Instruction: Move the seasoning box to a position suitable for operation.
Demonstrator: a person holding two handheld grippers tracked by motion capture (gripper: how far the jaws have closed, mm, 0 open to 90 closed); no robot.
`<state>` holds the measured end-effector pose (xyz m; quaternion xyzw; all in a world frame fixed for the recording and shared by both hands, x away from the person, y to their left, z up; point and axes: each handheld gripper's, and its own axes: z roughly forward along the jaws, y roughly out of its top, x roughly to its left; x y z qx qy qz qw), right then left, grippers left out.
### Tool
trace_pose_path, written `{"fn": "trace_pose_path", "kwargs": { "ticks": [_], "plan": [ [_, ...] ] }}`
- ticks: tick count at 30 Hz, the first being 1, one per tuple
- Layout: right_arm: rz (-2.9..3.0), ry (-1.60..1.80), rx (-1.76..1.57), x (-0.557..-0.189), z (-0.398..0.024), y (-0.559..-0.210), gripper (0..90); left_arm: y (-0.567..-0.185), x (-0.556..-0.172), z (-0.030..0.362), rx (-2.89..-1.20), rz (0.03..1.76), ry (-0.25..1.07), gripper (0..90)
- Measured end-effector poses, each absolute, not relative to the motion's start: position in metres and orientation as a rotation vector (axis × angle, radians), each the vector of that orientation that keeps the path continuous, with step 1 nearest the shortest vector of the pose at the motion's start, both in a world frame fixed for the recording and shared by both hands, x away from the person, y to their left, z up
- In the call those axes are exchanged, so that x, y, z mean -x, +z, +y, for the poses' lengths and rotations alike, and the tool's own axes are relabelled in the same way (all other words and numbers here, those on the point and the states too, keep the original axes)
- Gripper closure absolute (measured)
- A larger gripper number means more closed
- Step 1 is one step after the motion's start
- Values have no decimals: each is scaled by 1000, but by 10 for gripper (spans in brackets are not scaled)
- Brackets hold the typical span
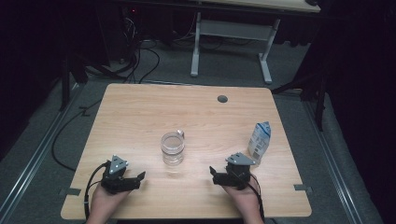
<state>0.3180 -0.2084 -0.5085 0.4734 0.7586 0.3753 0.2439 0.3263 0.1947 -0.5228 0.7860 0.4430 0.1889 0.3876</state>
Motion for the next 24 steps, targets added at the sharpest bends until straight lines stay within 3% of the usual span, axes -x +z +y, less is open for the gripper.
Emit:
{"fn": "trace_pose_path", "kwargs": {
  "ticks": [9, 24],
  "plan": [
    [2024, 1097, -1325, -313, -232, -511, 207, -520, -328, 195, -1976, 1123, 462, 199],
    [2025, 1083, -1318, -308, -249, -516, 363, -509, -326, 181, -1930, 1049, 483, 368]
  ]
}}
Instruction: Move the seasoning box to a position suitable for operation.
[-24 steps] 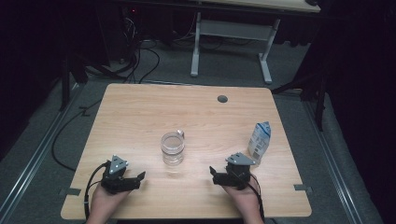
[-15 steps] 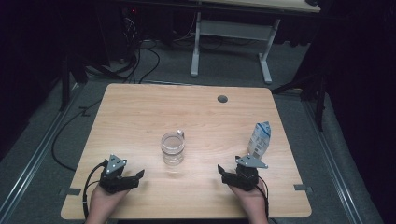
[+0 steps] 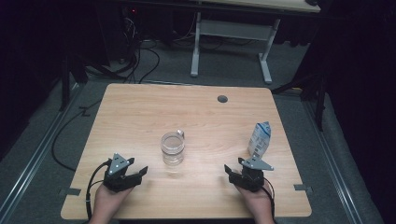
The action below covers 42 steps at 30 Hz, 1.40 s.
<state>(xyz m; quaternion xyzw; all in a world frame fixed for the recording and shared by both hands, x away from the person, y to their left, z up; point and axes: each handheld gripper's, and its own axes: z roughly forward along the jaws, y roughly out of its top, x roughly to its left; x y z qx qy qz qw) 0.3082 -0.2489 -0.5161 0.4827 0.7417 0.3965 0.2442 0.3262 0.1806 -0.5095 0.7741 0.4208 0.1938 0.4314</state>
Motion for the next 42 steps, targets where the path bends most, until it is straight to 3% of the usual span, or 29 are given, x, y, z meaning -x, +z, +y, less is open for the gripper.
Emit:
{"fn": "trace_pose_path", "kwargs": {
  "ticks": [8, 27, 42],
  "plan": [
    [2044, 1073, -1297, -307, -246, -520, 404, -498, -331, 174, -1883, 1060, 416, 376],
    [2040, 1099, -1278, -306, -240, -517, 410, -445, -367, 142, -1854, 980, 462, 461],
    [2031, 1100, -1276, -306, -242, -515, 406, -430, -406, 110, -1875, 968, 442, 542]
  ]
}}
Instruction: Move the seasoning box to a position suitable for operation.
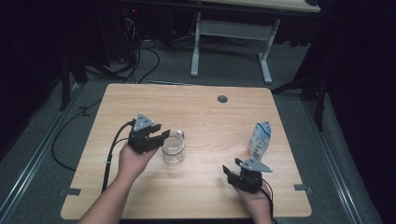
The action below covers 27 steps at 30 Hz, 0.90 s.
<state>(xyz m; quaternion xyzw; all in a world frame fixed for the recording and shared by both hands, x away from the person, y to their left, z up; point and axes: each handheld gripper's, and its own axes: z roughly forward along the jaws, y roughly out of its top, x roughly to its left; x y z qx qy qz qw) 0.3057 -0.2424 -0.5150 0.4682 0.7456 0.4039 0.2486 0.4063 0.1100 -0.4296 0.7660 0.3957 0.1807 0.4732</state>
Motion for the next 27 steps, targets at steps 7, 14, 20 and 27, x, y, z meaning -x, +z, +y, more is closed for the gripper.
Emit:
{"fn": "trace_pose_path", "kwargs": {
  "ticks": [7, 14, 20, 27],
  "plan": [
    [2034, 1095, -1272, -306, -241, -515, 404, -427, -419, 100, -1889, 971, 441, 542],
    [2035, 1091, -1272, -306, -241, -515, 404, -429, -429, 93, -1916, 981, 441, 534],
    [2040, 1092, -1267, -306, -240, -515, 402, -429, -432, 89, -1932, 973, 464, 530],
    [2048, 1092, -1262, -305, -237, -516, 401, -435, -436, 81, -1991, 960, 429, 761]
  ]
}}
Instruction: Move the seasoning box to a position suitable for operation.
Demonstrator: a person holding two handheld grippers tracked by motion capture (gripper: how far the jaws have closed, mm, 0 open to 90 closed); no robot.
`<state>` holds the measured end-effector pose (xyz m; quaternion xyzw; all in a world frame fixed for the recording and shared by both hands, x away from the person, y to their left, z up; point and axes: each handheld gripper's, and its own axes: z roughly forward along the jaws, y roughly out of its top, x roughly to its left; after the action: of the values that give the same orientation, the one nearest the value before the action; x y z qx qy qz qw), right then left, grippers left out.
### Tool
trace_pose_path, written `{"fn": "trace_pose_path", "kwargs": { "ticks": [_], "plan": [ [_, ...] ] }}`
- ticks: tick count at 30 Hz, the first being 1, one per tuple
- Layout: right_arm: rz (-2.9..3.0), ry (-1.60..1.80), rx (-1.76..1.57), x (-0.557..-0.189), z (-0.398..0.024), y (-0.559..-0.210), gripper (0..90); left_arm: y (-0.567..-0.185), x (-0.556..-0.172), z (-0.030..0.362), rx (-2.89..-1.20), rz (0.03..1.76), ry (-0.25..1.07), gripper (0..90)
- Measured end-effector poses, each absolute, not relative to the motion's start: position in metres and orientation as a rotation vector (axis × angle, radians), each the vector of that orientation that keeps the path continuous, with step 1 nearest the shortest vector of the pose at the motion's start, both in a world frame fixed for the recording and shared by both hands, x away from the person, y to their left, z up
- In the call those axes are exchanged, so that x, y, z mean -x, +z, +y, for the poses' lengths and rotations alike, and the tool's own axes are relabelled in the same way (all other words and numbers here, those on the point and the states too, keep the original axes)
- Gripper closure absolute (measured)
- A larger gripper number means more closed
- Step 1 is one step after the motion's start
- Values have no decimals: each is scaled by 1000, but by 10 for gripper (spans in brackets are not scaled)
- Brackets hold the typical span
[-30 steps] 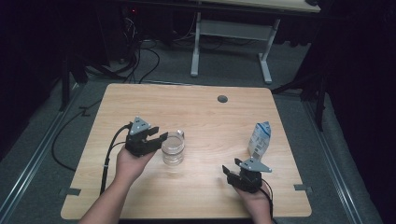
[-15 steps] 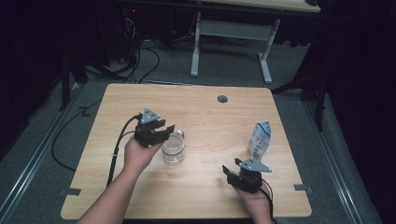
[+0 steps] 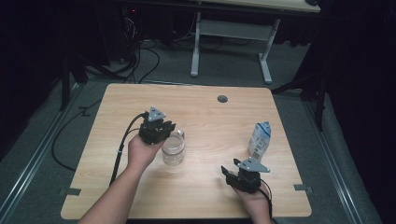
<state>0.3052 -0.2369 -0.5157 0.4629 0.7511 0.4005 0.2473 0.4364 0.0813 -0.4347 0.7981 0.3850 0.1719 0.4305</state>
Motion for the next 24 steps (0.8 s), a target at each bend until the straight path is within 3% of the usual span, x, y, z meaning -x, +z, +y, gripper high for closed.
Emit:
{"fn": "trace_pose_path", "kwargs": {
  "ticks": [7, 24],
  "plan": [
    [2061, 1084, -1246, -305, -234, -516, 399, -435, -435, 72, -2020, 930, 426, 899],
    [2056, 1082, -1229, -304, -233, -513, 399, -439, -437, 68, -2051, 973, 412, 900]
  ]
}}
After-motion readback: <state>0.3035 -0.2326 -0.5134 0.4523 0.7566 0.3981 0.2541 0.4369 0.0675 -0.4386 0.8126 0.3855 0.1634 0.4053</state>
